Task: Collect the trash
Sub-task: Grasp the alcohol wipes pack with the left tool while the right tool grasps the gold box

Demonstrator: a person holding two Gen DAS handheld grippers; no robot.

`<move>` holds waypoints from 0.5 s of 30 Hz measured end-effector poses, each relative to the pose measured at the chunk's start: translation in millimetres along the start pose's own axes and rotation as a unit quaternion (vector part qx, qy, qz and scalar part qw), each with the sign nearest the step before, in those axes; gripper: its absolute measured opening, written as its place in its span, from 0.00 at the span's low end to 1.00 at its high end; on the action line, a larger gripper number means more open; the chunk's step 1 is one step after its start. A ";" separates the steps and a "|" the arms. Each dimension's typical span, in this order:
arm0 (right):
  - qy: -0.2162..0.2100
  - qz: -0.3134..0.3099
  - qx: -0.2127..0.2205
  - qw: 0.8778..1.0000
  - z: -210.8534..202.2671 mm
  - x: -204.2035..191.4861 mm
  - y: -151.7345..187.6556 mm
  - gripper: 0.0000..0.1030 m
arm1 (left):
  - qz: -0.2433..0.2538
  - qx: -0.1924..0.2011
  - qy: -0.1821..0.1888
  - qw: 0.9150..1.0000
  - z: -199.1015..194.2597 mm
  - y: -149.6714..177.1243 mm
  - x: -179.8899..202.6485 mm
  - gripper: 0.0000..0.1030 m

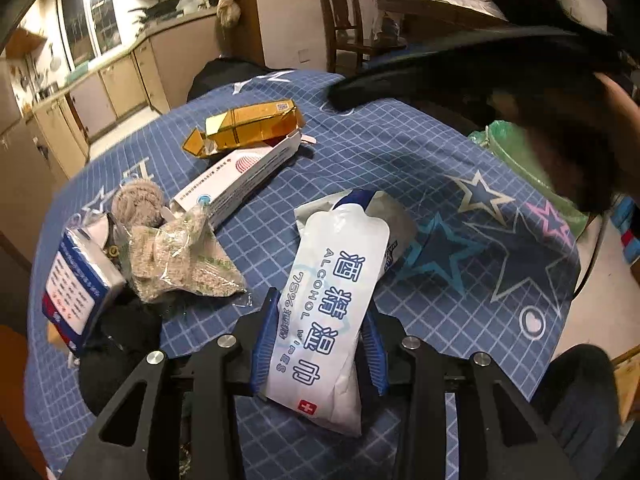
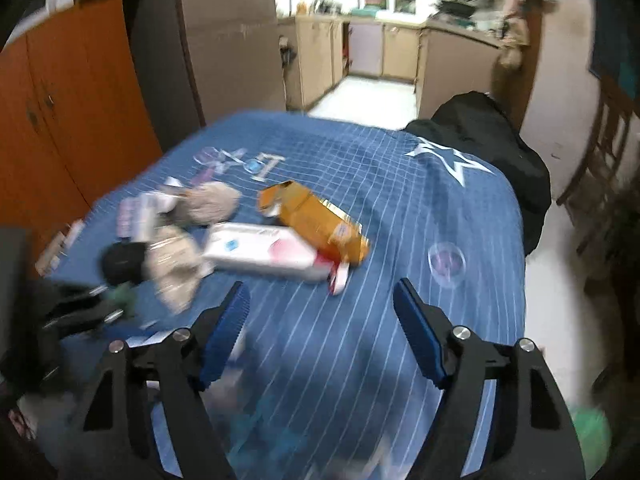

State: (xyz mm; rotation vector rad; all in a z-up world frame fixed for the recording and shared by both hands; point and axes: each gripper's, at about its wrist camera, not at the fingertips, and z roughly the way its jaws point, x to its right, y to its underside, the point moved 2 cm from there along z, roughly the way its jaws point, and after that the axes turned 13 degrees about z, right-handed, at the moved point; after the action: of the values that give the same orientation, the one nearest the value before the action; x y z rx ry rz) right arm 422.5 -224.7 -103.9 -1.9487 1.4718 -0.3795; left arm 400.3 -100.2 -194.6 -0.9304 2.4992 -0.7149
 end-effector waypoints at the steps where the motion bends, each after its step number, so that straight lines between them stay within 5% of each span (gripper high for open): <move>1: 0.006 -0.019 -0.017 1.000 18.6 -3.1 -12.9 0.69 | -0.006 -0.002 0.004 1.000 1.4 -0.7 -1.6 0.39; 12: -0.005 -0.068 -0.137 0.988 110.5 -11.9 -56.1 0.69 | -0.013 -0.016 0.032 0.999 8.0 -9.1 -7.0 0.39; 15: -0.025 -0.052 -0.142 0.988 110.0 -9.1 -59.0 0.49 | -0.012 -0.015 0.031 0.999 8.6 -10.6 -7.2 0.39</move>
State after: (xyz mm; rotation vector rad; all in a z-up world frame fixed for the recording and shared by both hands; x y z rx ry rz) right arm 527.8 -171.4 -145.5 -2.2489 1.4596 -0.1716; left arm 414.9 -105.0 -194.2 -0.9646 2.5635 -0.7274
